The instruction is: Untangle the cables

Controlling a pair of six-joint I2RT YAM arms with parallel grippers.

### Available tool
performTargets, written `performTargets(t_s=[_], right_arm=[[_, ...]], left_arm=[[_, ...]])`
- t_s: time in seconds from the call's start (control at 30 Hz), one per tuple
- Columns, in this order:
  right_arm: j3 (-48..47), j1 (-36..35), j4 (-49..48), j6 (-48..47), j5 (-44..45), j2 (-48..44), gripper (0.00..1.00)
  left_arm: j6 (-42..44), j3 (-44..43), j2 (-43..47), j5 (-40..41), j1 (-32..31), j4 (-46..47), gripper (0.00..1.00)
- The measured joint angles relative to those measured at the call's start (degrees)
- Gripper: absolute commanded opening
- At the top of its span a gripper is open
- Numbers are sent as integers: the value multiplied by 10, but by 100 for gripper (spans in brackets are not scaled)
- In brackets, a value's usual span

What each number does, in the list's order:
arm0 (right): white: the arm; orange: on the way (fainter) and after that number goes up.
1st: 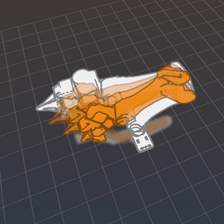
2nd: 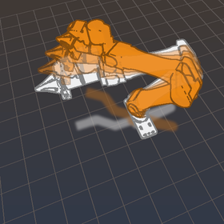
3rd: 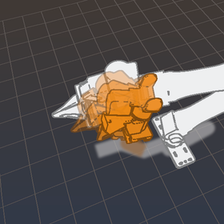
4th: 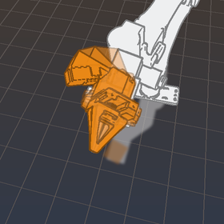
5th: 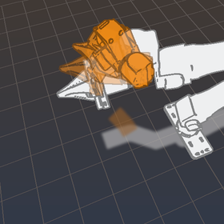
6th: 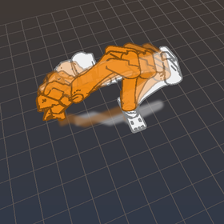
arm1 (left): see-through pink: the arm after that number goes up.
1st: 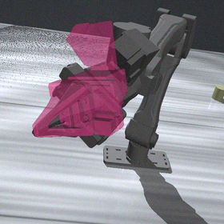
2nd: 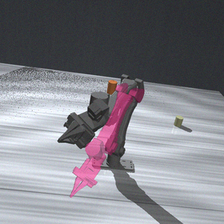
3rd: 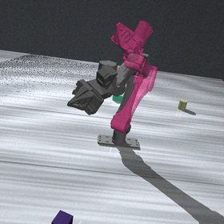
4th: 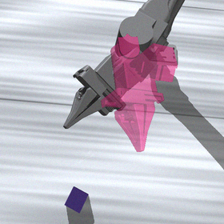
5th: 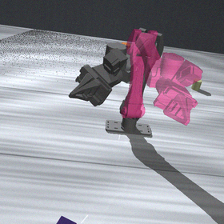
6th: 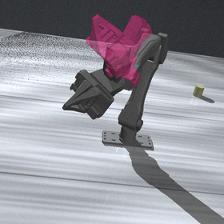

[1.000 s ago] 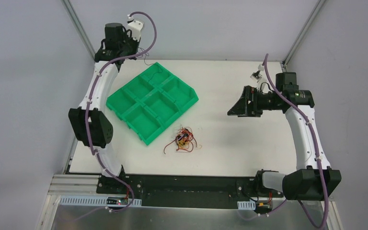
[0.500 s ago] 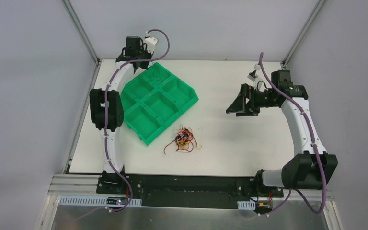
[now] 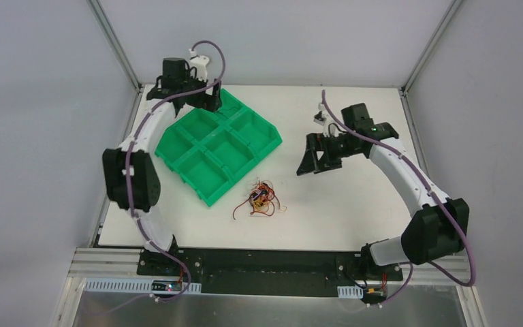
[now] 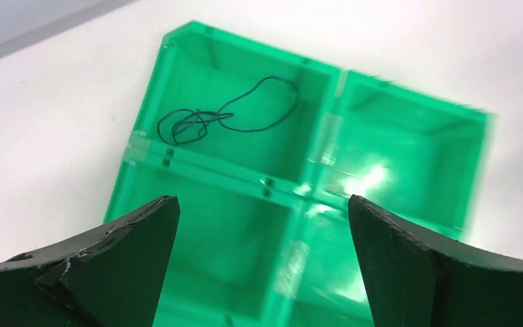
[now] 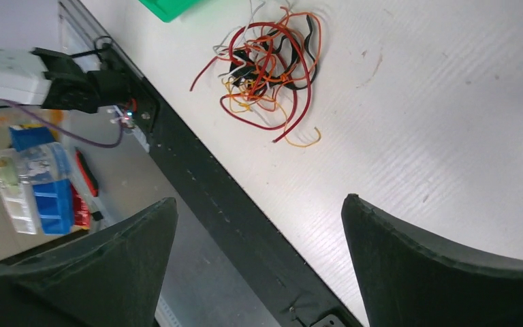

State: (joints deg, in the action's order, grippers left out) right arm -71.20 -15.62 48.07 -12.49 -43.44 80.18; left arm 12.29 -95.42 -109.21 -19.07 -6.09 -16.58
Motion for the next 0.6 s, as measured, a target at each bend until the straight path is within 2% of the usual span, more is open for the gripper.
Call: performTargets(t_s=[0.23, 0.33, 0.43, 0.6], right_arm=[[-2, -156, -96, 29, 104, 87, 87], [-20, -208, -117, 31, 132, 142, 85], [-39, -248, -131, 32, 157, 190, 68], [-89, -290, -139, 35, 186, 284, 37]], left_arm=[[-139, 146, 296, -69, 28, 16, 99], [-178, 202, 368, -81, 32, 12, 99], [-209, 259, 402, -80, 38, 4, 95], [-252, 326, 407, -84, 48, -16, 90]])
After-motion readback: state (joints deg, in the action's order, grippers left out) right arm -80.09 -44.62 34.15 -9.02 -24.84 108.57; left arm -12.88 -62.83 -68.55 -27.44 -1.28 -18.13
